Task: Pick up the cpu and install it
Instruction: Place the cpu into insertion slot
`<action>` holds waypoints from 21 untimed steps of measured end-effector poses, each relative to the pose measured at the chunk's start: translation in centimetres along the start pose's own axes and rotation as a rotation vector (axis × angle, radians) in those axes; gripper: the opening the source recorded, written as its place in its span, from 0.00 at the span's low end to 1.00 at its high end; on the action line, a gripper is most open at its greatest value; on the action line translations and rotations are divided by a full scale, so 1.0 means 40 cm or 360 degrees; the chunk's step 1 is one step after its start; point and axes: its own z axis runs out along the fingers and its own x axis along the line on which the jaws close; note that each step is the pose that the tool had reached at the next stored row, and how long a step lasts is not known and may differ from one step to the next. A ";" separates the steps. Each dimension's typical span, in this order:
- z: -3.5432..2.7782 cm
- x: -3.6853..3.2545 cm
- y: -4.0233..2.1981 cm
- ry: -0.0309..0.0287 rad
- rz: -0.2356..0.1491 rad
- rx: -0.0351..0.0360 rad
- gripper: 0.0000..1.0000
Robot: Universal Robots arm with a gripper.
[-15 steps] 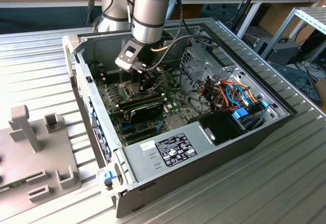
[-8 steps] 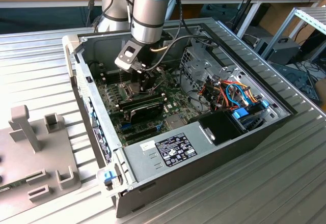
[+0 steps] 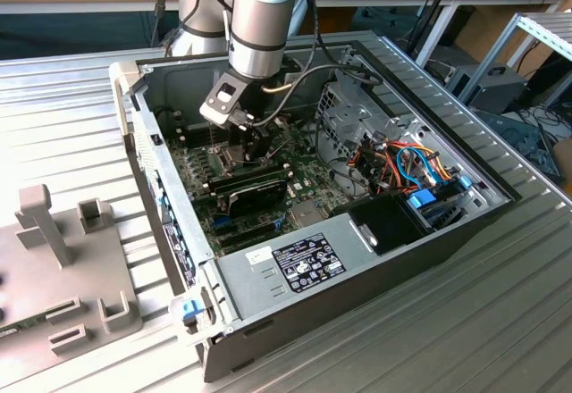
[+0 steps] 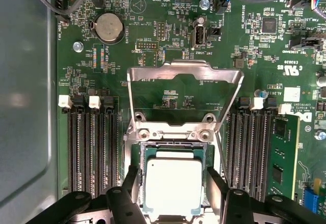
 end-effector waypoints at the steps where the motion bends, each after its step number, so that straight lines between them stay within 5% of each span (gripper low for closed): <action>1: 0.000 0.000 0.000 0.00001 0.0000 0.0000 0.64; 12: 0.003 0.000 0.000 0.00000 0.0000 0.0000 0.64; 14: 0.003 0.000 0.000 0.00000 0.0000 0.0000 0.56; 21: 0.004 0.000 0.000 -0.00001 0.0000 0.0000 0.55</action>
